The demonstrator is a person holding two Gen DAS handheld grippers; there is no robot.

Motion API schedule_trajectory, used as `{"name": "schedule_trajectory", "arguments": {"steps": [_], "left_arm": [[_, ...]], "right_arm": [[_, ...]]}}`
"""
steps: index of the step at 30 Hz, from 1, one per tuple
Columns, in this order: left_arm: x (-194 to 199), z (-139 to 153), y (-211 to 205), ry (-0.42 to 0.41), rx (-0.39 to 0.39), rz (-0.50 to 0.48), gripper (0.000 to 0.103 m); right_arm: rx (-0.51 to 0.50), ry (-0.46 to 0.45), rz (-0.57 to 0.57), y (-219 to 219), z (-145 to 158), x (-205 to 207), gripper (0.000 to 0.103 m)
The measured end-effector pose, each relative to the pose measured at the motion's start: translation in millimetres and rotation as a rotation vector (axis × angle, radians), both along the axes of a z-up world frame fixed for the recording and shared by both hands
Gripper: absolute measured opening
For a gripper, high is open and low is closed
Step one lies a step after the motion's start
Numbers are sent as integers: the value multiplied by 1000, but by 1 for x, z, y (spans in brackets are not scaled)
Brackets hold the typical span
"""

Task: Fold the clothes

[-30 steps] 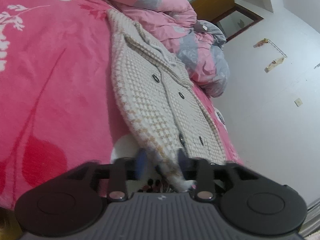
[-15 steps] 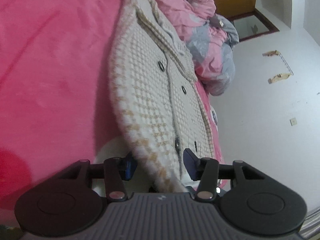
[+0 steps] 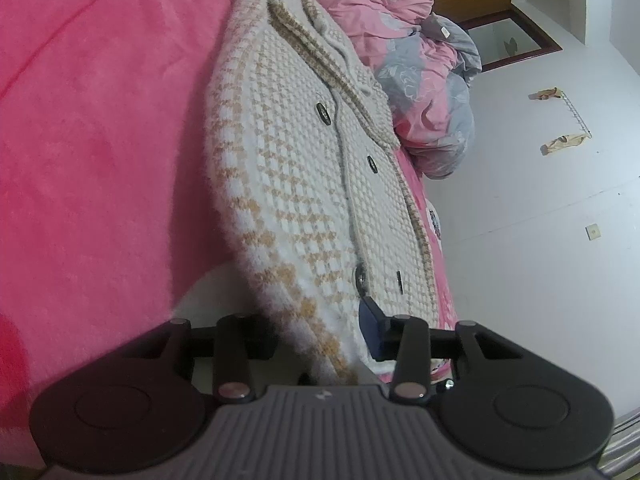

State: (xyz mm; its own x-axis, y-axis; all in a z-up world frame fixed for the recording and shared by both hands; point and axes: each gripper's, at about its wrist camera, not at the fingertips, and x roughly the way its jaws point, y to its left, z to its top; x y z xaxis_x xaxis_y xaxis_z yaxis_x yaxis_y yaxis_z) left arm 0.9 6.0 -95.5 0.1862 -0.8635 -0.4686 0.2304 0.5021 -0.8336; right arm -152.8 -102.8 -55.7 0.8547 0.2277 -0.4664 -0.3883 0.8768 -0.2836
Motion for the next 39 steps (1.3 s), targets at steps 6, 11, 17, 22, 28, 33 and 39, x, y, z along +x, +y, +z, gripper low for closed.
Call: {"name": "schedule_trajectory", "arguments": {"steps": [6, 11, 17, 22, 28, 33, 39], "left_arm": [[-3, 2, 3, -10, 10, -9, 42], [-5, 1, 5, -4, 16, 6, 31], [-3, -3, 8, 23, 14, 16, 22], [-4, -1, 8, 18, 14, 15, 22], [-5, -1, 7, 8, 14, 8, 22], [-5, -1, 6, 3, 27, -1, 21], [-6, 0, 5, -3, 39, 0, 20]], "right_arm": [[9, 6, -10, 1, 0, -1, 7], [11, 9, -14, 1, 0, 0, 7], [13, 17, -9, 0, 1, -1, 10], [83, 41, -14, -12, 5, -10, 19], [352, 82, -146, -65, 14, -22, 26], [660, 55, -407, -151, 18, -43, 44], [902, -47, -765, -262, 18, -81, 52]]}}
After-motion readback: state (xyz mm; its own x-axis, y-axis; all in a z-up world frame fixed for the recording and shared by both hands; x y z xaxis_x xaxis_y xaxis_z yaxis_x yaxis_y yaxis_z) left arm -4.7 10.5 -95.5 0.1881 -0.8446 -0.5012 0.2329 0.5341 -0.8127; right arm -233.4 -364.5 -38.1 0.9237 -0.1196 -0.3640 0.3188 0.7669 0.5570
